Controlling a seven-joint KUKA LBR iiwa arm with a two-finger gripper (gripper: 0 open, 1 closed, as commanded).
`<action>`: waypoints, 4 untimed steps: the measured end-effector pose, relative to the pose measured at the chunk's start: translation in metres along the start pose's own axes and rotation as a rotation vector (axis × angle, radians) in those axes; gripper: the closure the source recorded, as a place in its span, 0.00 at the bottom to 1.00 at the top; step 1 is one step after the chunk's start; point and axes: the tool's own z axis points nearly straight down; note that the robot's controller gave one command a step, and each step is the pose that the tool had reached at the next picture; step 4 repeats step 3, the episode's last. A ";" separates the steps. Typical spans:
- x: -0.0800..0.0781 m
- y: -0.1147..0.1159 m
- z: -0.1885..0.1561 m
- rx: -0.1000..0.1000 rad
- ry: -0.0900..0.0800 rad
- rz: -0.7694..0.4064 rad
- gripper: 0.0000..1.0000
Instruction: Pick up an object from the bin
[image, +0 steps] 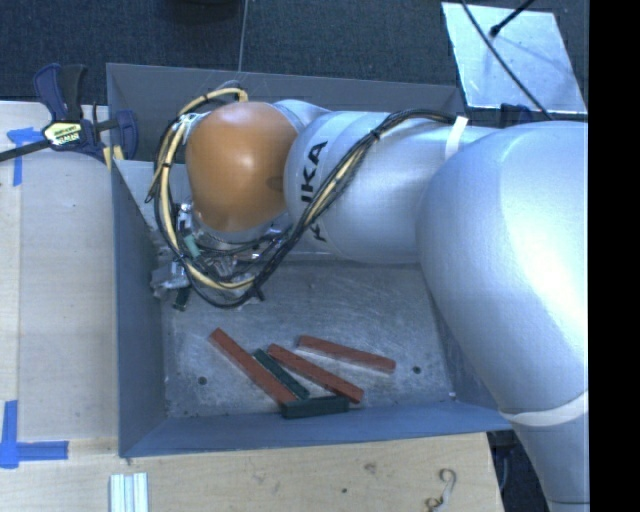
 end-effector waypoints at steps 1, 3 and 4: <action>-0.001 0.000 -0.001 0.000 -0.001 0.000 1.00; -0.002 -0.004 -0.131 0.006 -0.005 0.015 1.00; -0.002 -0.004 -0.131 0.006 -0.005 0.015 1.00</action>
Offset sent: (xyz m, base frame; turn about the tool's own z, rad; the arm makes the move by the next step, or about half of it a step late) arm 0.0000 0.0000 0.0000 0.0000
